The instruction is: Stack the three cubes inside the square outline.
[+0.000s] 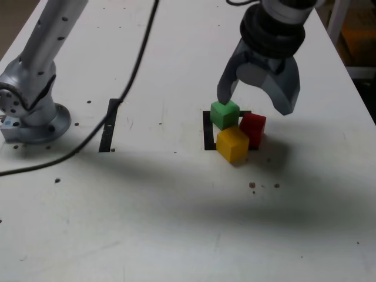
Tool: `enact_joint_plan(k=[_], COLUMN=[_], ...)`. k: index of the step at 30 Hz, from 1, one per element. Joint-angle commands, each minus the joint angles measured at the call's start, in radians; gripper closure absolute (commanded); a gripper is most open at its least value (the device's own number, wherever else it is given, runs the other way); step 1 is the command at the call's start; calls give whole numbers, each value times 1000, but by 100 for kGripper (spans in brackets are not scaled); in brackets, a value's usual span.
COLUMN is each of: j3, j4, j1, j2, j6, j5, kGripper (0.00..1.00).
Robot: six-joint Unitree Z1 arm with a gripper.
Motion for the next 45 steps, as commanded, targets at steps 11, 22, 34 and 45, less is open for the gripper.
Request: enact_joint_plan(k=[11, 22, 34, 45], j3=[-40, -40, -38, -36], j4=[-8, -20, -37, -50], j1=[3, 11, 14, 15], j2=[43, 66, 90, 101], j6=[20, 33, 38, 40], j5=[16, 1, -2, -9], kGripper=[3, 3, 3, 3])
